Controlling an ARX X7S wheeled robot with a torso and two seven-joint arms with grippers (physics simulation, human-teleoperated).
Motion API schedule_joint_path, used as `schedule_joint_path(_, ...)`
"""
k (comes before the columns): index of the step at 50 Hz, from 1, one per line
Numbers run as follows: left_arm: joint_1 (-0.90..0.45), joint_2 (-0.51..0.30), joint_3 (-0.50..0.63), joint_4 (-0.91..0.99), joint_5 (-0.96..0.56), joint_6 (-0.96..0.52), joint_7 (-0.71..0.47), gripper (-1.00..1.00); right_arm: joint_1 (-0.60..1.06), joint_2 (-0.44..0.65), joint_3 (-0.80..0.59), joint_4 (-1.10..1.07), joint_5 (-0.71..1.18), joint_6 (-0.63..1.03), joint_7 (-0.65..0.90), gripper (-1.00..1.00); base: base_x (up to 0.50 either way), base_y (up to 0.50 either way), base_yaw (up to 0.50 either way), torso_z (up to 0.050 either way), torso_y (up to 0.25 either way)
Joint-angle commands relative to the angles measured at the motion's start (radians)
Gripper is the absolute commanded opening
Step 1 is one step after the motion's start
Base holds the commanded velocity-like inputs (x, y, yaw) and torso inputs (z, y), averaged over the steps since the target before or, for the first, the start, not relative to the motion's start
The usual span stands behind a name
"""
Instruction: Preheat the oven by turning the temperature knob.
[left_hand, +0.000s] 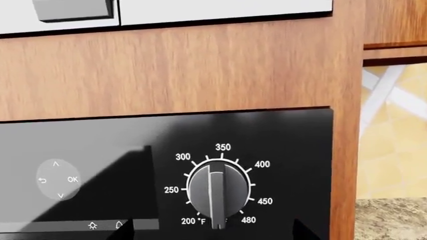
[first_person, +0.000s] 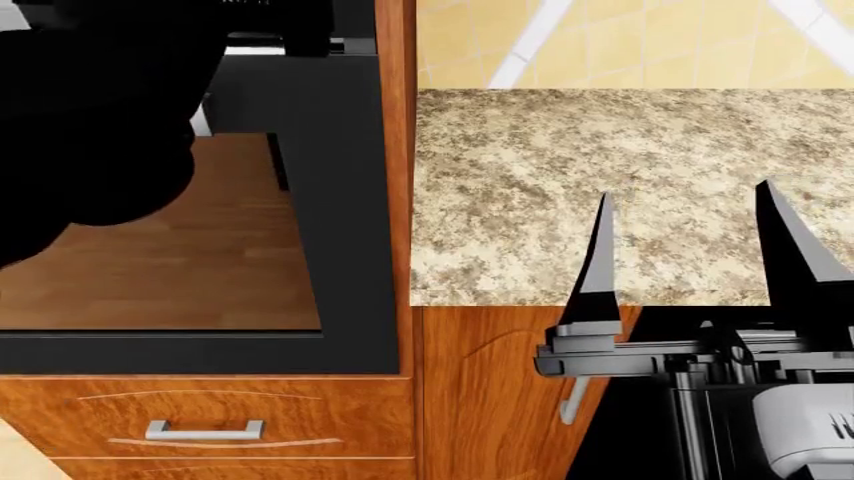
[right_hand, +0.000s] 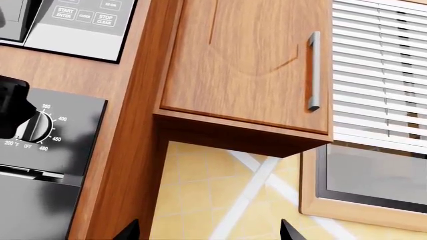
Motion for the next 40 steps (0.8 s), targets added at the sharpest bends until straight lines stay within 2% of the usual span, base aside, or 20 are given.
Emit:
schedule_joint_path(1,-0.022,0.011,0.002,-0.038,-0.005,-0.008,0.003,1.0,0.003,0.0,0.0,0.0,-0.003,0.006,-0.001,1.0,0.0,0.0,0.0,0.0,0.0)
schedule_joint_path(17,-0.071,0.028,0.006,-0.075,0.001,-0.016,0.016,1.0,0.004,0.0,-0.01,0.0,-0.011,0.013,-0.001,1.0,0.0,0.0,0.0,0.0,0.0)
schedule_joint_path(39,-0.067,0.039,0.012,-0.093,0.003,-0.008,0.021,1.0,0.002,0.0,-0.008,0.0,-0.009,0.01,-0.001,1.0,0.0,0.0,0.0,0.0,0.0)
schedule_joint_path(40,-0.097,0.063,0.016,-0.2,-0.065,-0.072,-0.007,1.0,0.009,0.0,-0.002,0.0,-0.008,0.018,-0.001,1.0,0.0,0.0,0.0,0.0,0.0)
